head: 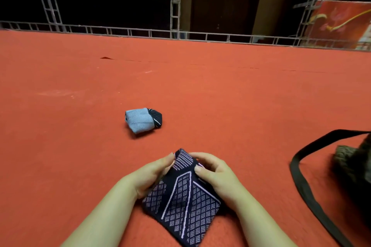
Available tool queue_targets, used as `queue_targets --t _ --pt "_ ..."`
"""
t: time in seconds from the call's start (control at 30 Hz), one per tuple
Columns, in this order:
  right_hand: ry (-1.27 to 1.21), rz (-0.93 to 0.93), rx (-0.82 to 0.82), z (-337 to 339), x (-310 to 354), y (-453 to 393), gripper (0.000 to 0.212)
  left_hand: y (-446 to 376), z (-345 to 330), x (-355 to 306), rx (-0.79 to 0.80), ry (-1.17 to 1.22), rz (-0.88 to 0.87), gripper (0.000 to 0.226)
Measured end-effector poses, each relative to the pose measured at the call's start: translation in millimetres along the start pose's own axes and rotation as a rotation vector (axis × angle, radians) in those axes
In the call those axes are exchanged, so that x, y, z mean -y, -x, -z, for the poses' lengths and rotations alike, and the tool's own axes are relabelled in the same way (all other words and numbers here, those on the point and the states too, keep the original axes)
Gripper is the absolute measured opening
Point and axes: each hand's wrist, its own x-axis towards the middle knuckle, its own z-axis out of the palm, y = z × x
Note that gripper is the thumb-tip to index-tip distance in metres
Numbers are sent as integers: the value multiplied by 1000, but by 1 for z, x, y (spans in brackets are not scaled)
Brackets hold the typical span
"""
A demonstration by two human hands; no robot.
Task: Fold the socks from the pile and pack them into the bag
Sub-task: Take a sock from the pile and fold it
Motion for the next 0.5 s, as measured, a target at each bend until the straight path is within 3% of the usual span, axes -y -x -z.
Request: queue_targets --t 0.1,0.2,0.23,0.3,0.37,0.43,0.5 --pt "21 -10 -27 -1 3 -1 30 -3 1 -1 -118 -113 -117 51" --pt "99 -50 -300 4 6 -7 13 -5 -2 -2 -212 -78 -301 18" --pt "72 -70 -405 7 6 -8 16 -5 -3 -3 -214 -31 -363 18" --pt "18 -115 -537 15 9 -8 25 -3 -3 -4 -194 64 -467 39" --pt "-39 -208 -499 20 14 -5 35 -1 -2 -5 -157 134 -532 55" --pt "-147 -312 -309 15 21 -2 42 2 -2 -6 -103 205 -553 61" --pt "-210 -296 -139 6 20 0 48 4 -3 -7 -40 249 -558 63"
